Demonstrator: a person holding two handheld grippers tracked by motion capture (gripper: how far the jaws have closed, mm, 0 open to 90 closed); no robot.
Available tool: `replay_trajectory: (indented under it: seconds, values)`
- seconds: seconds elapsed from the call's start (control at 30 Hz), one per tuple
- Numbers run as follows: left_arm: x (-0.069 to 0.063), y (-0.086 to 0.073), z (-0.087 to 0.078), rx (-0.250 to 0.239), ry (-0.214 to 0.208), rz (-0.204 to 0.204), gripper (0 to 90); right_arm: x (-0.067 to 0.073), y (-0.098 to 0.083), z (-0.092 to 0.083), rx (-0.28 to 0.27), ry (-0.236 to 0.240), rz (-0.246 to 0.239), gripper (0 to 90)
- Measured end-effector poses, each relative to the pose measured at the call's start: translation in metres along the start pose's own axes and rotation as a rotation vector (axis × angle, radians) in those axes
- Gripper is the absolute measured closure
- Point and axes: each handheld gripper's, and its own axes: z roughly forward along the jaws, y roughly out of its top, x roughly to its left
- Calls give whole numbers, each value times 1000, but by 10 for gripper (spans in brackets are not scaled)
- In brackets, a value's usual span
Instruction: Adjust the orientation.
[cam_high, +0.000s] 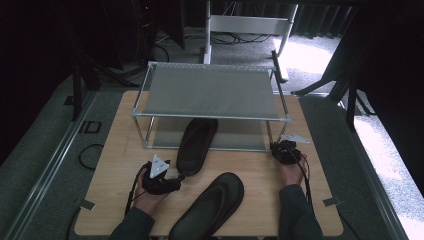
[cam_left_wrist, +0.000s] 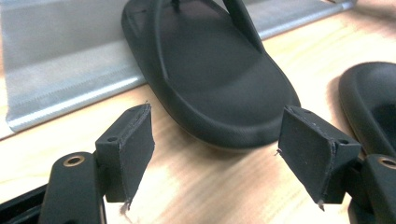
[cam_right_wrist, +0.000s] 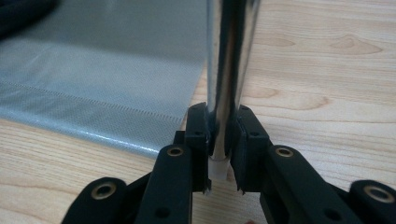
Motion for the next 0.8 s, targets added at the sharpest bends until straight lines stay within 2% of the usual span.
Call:
replay_trajectory:
  seconds: [0.17, 0.5, 0.63, 0.8]
  values:
    - [-3, -4, 0, 20, 1, 9, 260, 0, 0, 0, 2, 0, -5, 785]
    - [-4, -8, 13, 73, 5, 37, 233, 0, 0, 0, 3, 1, -12, 787]
    - [-7, -7, 16, 74, 5, 66, 235, 0, 0, 1, 3, -2, -10, 788]
    - [-11, -5, 19, 77, -5, 71, 258, 0, 0, 1, 3, -1, -13, 788]
